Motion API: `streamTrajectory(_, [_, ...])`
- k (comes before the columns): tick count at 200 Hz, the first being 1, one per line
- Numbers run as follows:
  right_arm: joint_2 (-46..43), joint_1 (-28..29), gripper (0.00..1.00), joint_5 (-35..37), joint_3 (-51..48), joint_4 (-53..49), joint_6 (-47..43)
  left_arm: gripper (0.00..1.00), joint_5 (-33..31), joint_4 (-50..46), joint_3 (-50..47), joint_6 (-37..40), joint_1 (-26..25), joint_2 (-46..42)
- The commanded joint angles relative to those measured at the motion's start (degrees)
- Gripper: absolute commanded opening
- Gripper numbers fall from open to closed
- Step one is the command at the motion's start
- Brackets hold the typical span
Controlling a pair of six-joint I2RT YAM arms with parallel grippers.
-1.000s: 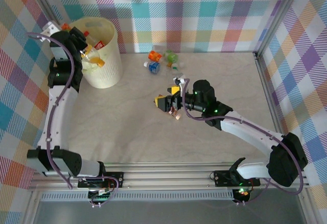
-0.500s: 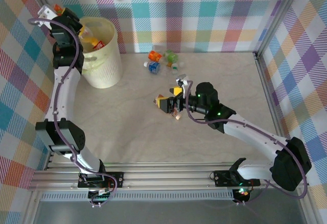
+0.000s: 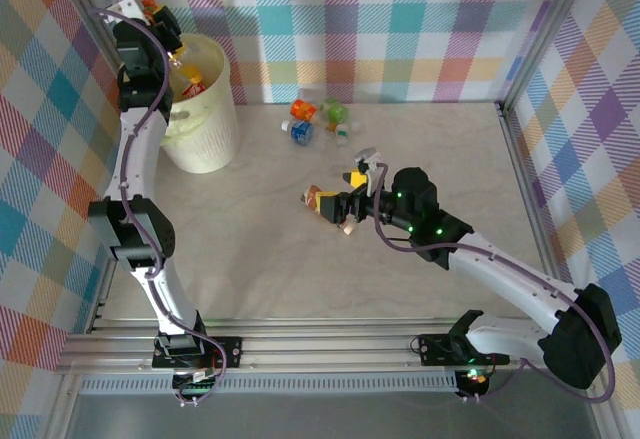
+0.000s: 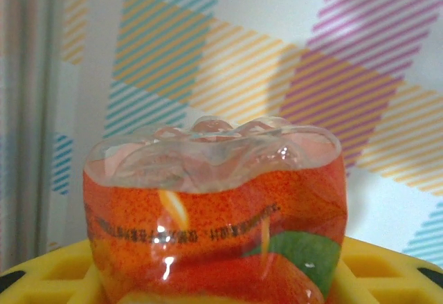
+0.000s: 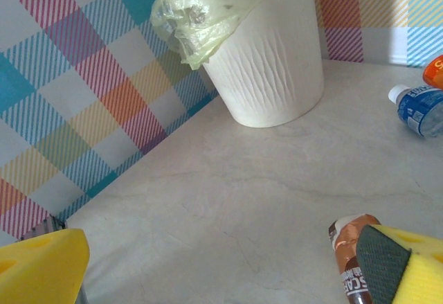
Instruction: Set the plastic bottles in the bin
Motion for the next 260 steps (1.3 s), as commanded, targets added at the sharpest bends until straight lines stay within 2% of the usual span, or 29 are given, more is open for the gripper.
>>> streamTrajectory(1, [-1.35,0.35,1.0,1.39,0.17,-1.14,-1.61,0.54,7.85,-1.01,4.83,3.35,0.97,1.83])
streamTrajectory(30, [-1.71,0.33,1.0,2.87,0.17,-1.86,-1.96,0.54,13.58,-1.75,6.57,6.56,0.97,4.7])
streamTrajectory(50, [-1.63,0.35,1.0,3.35,0.2,-1.93,-1.8,0.56,15.24,-2.68,7.09,7.03,1.06,5.77])
streamTrajectory(71, [-1.21,0.34,1.0,3.28,0.26,-2.18,-1.36,0.66,16.97,-6.41,9.79,7.01,1.28,7.63])
streamTrajectory(86, [-0.77,0.34,1.0,3.28,0.42,-2.62,-1.17,0.78,18.7,-9.44,12.18,6.91,1.33,8.76])
streamTrajectory(102, [-0.41,0.32,1.0,3.46,0.85,-3.54,-0.84,0.86,17.49,-11.26,13.54,6.07,1.33,9.04])
streamTrajectory(159, [0.76,0.36,1.0,4.19,1.23,-4.41,0.72,1.0,15.38,-14.19,14.3,2.36,1.41,7.37])
streamTrajectory(202, [3.07,0.3,1.0,7.51,0.44,-3.28,4.26,1.0,13.26,-21.05,14.57,-2.08,1.2,5.9])
streamTrajectory(231, [5.15,0.31,1.0,14.18,0.53,-4.95,8.74,1.0,14.4,-24.33,13.91,-4.38,0.55,4.27])
streamTrajectory(260, [7.14,0.26,1.0,15.31,-1.56,-3.15,8.76,1.0,16.78,-24.64,10.83,-8.77,0.18,1.24])
